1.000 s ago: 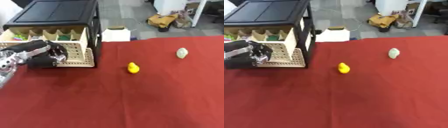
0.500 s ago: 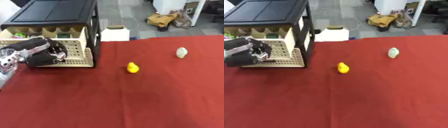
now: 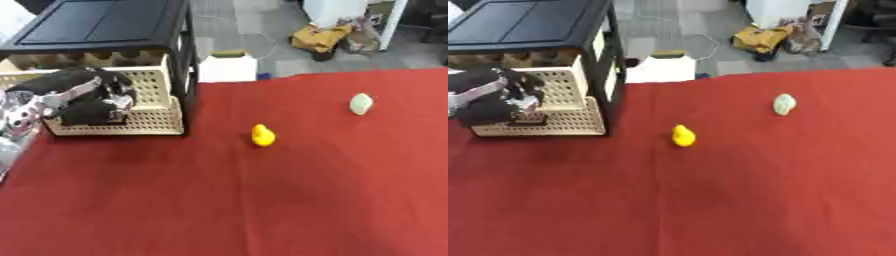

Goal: Pick up objects from table and place into drawer.

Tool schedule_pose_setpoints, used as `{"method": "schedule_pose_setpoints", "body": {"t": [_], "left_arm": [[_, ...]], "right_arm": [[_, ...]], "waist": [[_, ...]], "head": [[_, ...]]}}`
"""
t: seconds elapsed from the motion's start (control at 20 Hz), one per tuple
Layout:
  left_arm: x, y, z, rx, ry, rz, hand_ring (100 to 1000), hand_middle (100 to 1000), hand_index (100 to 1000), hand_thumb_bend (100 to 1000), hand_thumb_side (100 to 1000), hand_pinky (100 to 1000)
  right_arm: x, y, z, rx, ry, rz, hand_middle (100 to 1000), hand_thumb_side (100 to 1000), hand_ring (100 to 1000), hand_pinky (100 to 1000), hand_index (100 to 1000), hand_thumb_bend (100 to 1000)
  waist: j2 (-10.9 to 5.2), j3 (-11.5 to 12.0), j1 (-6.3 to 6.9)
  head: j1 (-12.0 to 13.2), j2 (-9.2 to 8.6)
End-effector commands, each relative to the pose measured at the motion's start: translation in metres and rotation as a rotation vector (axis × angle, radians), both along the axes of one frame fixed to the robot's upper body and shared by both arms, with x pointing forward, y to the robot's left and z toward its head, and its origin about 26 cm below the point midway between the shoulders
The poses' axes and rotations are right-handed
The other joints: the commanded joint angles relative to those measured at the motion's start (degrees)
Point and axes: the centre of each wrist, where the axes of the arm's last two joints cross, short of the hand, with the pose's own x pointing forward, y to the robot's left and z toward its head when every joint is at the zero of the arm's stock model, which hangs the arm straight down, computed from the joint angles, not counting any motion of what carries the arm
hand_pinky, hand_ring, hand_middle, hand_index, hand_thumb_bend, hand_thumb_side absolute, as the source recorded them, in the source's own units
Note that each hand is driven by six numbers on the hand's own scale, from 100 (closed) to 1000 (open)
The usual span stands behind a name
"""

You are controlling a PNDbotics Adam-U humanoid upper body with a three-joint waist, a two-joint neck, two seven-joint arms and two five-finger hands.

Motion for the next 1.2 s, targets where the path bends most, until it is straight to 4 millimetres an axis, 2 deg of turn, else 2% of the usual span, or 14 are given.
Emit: {"method": "schedule_pose_setpoints", "body": {"t": [0.05,0.75,1.0,1.2], "left_arm": [[0.001,0.003,0.014,-0.003,-0.060,0.019,761,842,975,100,1000,468],[0.011,-0.002,0.015,-0.012,-0.125,0.027,796,867,988,100,1000,535],[0.004,-0.004,0.017,-0.014,-0.124,-0.024,706,792,905,100,1000,440],[-0.011,-0.006,0.024,-0.004,-0.164,-0.052,565,670,837,100,1000,320]], "right_arm": [[-0.004,-0.001,0.011,-0.018,-0.035,-0.006,564,629,721,685,760,152],[-0.004,-0.001,0.012,-0.016,-0.040,-0.009,562,629,721,685,760,150],[-0.004,-0.002,0.012,-0.014,-0.041,-0.012,562,629,721,685,760,150],[-0.004,-0.002,0.011,-0.012,-0.041,-0.013,563,633,721,685,760,156]], "waist": [[-0.80,-0.15,-0.07],[-0.44,-0.48,-0.01],[-0.74,-0.17,-0.13],[-1.24,0.31,-0.36]], "head": [[-0.20,-0.57],[-0.29,0.09],[-0.60,0.80],[-1.36,0.90]]}}
